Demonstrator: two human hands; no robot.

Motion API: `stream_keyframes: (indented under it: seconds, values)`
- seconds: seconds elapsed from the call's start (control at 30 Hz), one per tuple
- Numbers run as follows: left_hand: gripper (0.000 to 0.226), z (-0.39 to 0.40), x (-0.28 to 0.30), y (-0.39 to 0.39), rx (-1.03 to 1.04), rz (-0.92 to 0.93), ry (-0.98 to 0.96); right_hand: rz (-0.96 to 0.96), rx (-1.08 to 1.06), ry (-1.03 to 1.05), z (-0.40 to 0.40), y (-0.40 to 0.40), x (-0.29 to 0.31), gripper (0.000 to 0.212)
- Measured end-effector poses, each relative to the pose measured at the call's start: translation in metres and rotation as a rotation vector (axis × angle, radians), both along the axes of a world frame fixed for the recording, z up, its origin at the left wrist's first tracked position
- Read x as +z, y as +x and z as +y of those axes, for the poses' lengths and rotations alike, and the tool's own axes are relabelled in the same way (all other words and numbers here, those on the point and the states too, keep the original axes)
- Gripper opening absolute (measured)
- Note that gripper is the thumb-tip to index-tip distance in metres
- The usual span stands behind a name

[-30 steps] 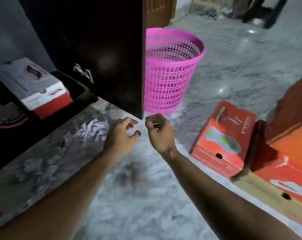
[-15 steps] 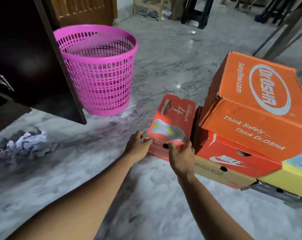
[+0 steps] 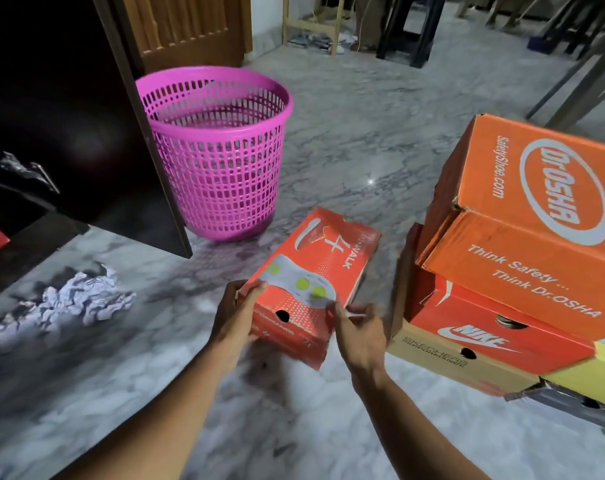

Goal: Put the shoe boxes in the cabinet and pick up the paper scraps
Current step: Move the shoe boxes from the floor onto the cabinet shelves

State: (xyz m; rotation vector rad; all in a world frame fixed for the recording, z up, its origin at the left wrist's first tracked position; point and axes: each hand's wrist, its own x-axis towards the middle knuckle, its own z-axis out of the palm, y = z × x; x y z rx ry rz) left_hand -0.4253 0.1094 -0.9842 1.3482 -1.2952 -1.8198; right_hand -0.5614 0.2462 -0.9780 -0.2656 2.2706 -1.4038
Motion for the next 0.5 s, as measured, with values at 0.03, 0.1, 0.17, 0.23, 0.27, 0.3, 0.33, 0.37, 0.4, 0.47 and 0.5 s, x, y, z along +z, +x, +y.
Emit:
stream_keyframes:
  seconds: [0.03,0.1,0.17,0.23,0.27,0.3,0.33,0.37,0.4,0.47,0.5]
  values:
    - [0.024,0.0,0.0,0.01,0.016,0.024,0.013,-0.083,-0.008,-0.063,-0.003,0.0,0.004,0.053]
    - [0.02,0.003,0.006,0.036,0.014,0.03,0.012,-0.303,0.017,-0.23,-0.011,0.001,0.015,0.063]
    - [0.02,0.003,0.013,0.065,-0.01,0.031,0.027,-0.45,0.103,-0.309,-0.021,0.002,0.018,0.069]
    - [0.022,-0.002,0.02,0.096,-0.048,0.045,0.065,-0.453,0.204,-0.319,-0.031,0.008,0.019,0.076]
    - [0.027,-0.004,0.026,0.112,-0.082,0.057,0.094,-0.441,0.238,-0.333,-0.035,0.013,0.02,0.078]
    - [0.037,-0.008,0.029,0.126,-0.144,0.07,0.115,-0.427,0.261,-0.35,-0.037,0.019,0.019,0.081]
    - [0.049,-0.011,0.033,0.141,-0.205,0.072,0.132,-0.41,0.292,-0.36,-0.041,0.028,0.02,0.082]
    - [0.059,-0.016,0.035,0.155,-0.259,0.072,0.135,-0.401,0.327,-0.367,-0.043,0.037,0.021,0.081]
    - [0.065,-0.019,0.038,0.165,-0.285,0.079,0.129,-0.399,0.366,-0.367,-0.043,0.046,0.022,0.077]
    - [0.066,-0.023,0.046,0.187,-0.239,0.08,0.106,-0.398,0.49,-0.383,-0.048,0.068,0.024,0.067]
    - [0.066,-0.023,0.051,0.195,-0.207,0.083,0.1,-0.394,0.543,-0.396,-0.051,0.078,0.024,0.062]
